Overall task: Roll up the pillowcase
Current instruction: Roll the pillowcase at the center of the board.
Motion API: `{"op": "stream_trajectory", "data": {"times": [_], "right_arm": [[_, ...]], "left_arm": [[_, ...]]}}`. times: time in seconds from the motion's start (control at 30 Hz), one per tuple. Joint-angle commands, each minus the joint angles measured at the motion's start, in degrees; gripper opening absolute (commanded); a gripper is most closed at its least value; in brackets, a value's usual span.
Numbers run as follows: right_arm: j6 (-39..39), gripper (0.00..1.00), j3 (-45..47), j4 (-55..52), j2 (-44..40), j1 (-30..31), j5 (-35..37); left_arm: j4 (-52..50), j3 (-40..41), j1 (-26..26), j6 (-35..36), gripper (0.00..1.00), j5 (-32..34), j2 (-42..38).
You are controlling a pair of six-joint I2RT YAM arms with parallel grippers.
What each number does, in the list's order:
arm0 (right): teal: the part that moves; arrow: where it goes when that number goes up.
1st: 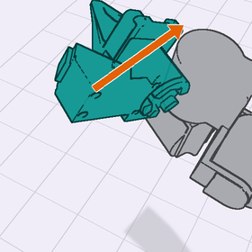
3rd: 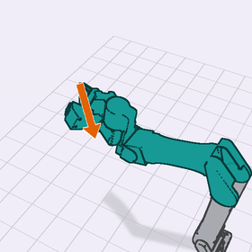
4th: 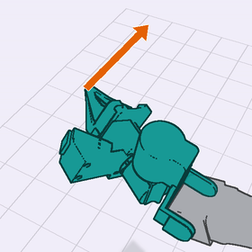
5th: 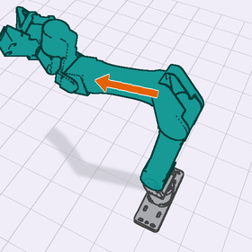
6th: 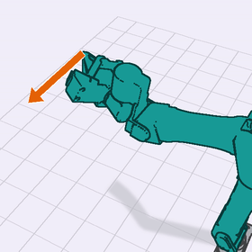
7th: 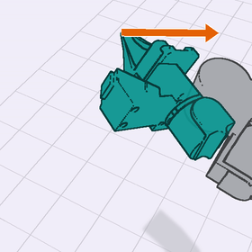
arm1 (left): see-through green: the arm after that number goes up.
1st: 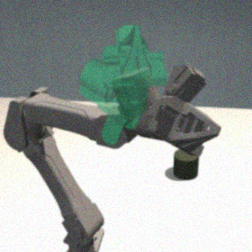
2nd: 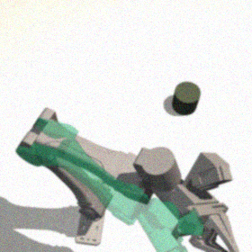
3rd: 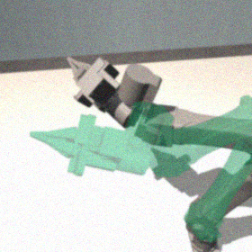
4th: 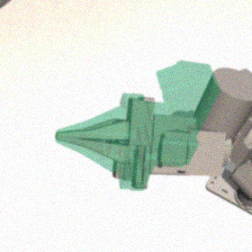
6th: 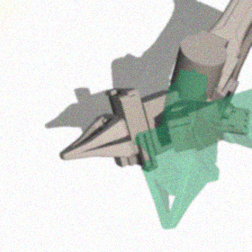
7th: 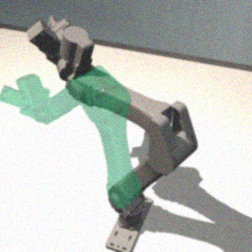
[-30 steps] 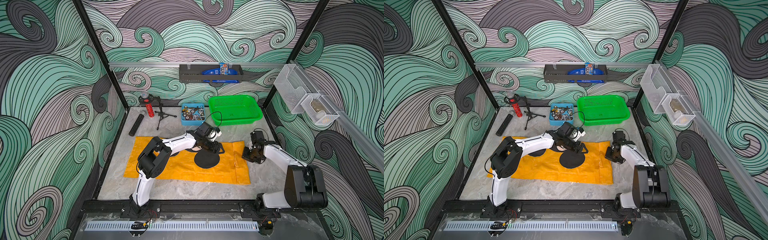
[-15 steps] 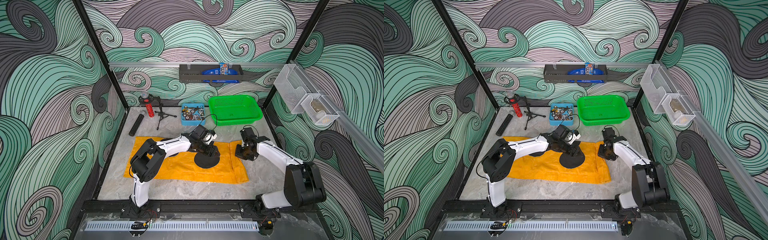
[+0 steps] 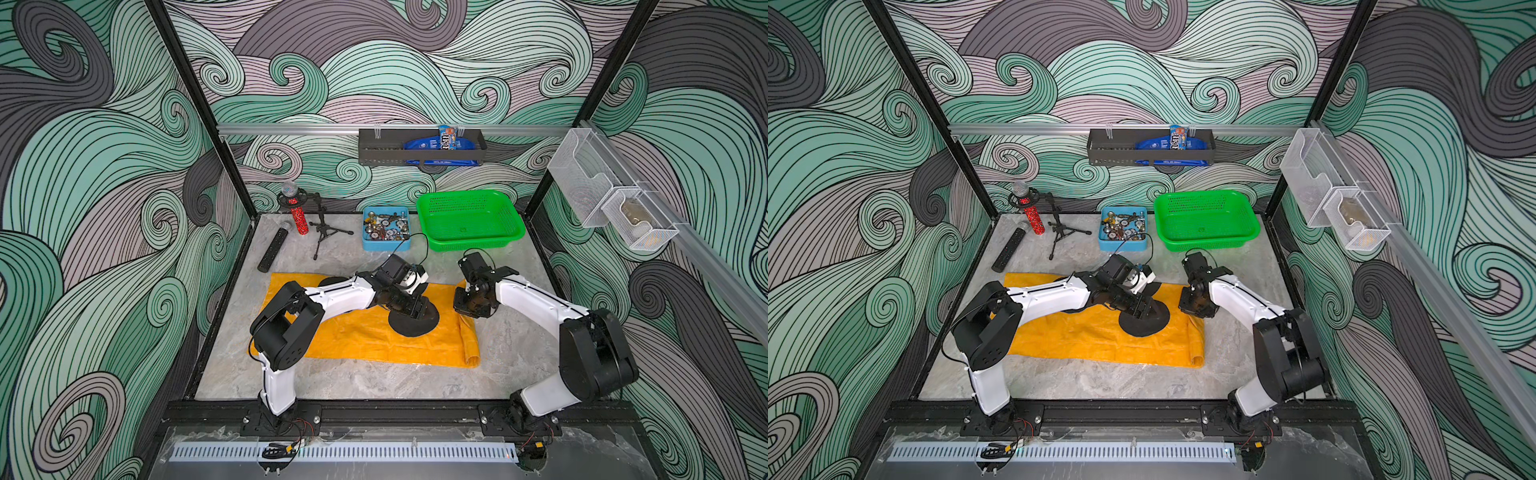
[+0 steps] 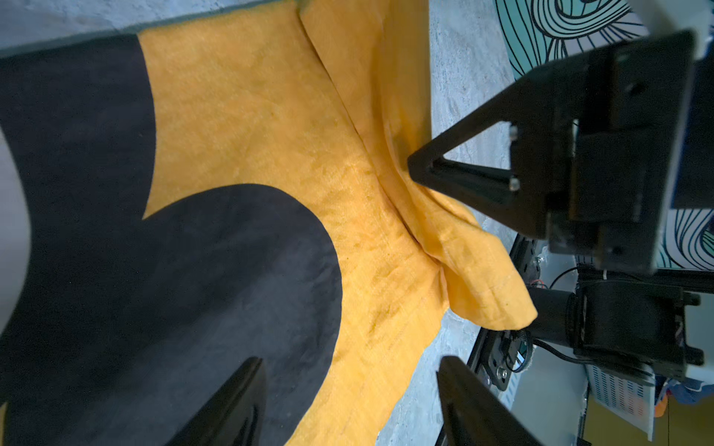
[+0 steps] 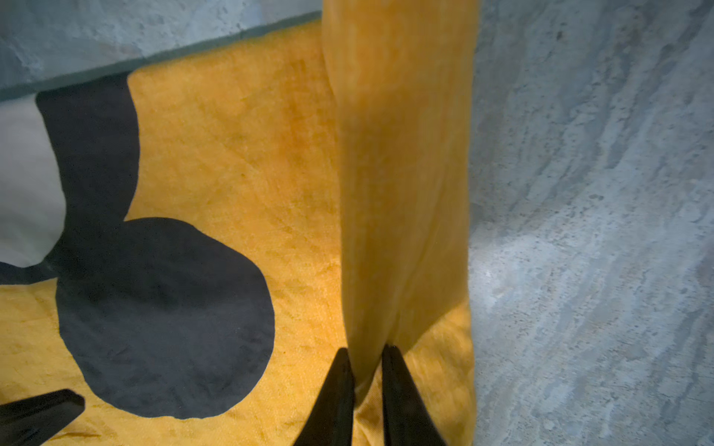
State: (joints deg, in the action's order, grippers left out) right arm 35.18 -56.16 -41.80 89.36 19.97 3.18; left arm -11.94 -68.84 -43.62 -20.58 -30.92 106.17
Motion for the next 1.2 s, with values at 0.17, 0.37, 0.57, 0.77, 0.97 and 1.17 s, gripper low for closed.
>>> {"op": "stream_trajectory", "data": {"times": [0.17,0.37,0.57,0.77,0.97,1.17], "right_arm": [[2.7,0.19,-4.5,0.7,5.7,5.1,0.4],[3.9,0.18,-5.8,2.6,8.8,7.5,-1.5],[4.7,0.16,-5.9,5.0,9.6,8.1,-4.1],[3.7,0.18,-5.8,6.2,5.3,7.6,-4.9],[-0.6,0.23,-3.1,4.2,-3.7,0.8,-5.4],[-9.2,0.21,-3.8,10.9,0.3,-5.5,-14.7]], "left_arm": [[0.5,5.1,1.0,-1.3,0.73,0.1,-7.1],[0.9,9.1,1.0,-2.4,0.73,0.1,-10.2],[2.6,11.7,0.9,-4.1,0.73,-0.3,-11.5],[4.0,12.1,0.5,-5.4,0.73,-0.8,-11.9],[8.9,10.8,-2.9,-7.6,0.73,-1.7,-12.1],[16.2,9.0,-9.1,-7.9,0.72,-2.6,-9.2]]}}
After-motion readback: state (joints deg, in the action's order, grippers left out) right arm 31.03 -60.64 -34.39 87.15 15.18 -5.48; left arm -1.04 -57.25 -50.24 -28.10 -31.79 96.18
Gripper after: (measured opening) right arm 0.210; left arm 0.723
